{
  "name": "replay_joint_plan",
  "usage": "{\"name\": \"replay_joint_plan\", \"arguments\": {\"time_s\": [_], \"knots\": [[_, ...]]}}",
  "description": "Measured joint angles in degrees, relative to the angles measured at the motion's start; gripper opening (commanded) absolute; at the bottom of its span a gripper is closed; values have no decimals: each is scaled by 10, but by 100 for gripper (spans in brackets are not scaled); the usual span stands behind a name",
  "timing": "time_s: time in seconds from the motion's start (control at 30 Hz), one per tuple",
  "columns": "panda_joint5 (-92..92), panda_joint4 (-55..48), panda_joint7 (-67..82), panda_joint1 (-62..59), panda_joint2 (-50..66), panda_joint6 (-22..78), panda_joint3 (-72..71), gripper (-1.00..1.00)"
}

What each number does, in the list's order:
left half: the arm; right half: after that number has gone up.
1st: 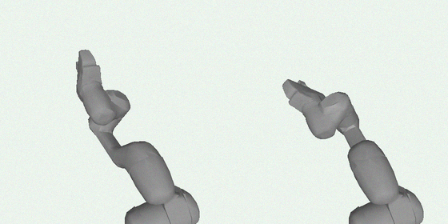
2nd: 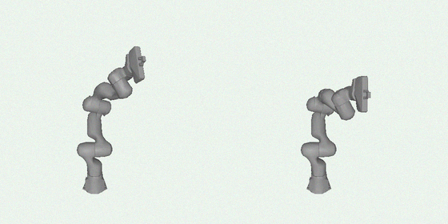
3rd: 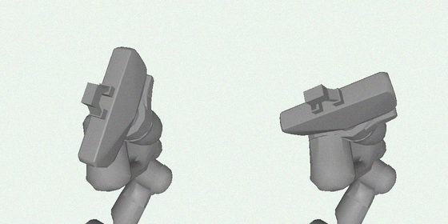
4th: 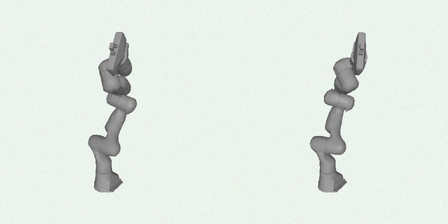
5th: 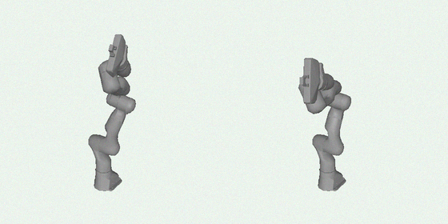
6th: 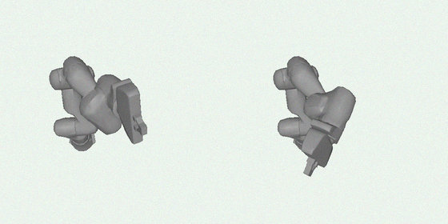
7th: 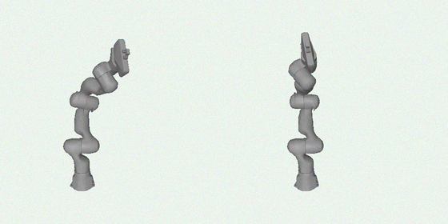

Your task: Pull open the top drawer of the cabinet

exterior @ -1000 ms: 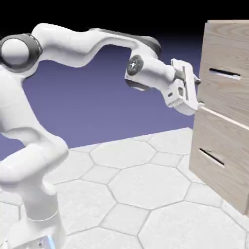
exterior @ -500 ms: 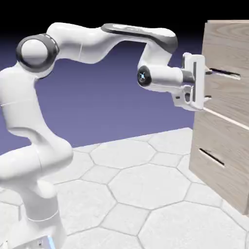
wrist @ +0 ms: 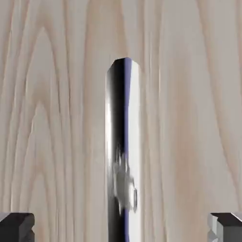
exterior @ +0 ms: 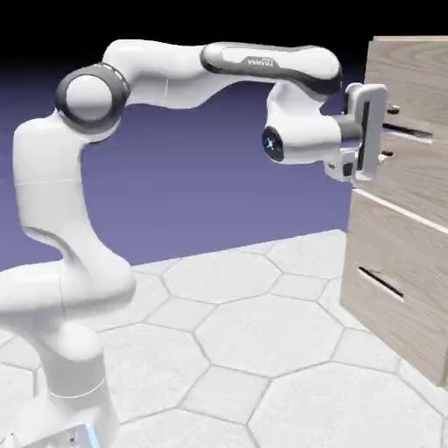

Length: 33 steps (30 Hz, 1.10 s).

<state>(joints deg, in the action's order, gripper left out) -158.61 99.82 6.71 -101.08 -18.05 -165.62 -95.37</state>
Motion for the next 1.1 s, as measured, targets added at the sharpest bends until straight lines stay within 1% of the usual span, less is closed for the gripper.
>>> {"name": "replay_joint_plan", "arguments": {"time_s": [0.27,0.3,0.37,0.6,0.73,0.9,1.1], "knots": [[11,-67,-18,-166,-15,-13,-160,0],[12,-72,-20,-179,-17,-14,-172,-100],[12,-72,-20,-180,-17,-14,-172,-100],[-48,-5,96,-34,54,-13,-51,-100],[-63,17,125,49,70,-12,26,-100],[-55,43,110,151,61,-5,130,-100],[-22,92,45,268,18,11,254,-100]]}}
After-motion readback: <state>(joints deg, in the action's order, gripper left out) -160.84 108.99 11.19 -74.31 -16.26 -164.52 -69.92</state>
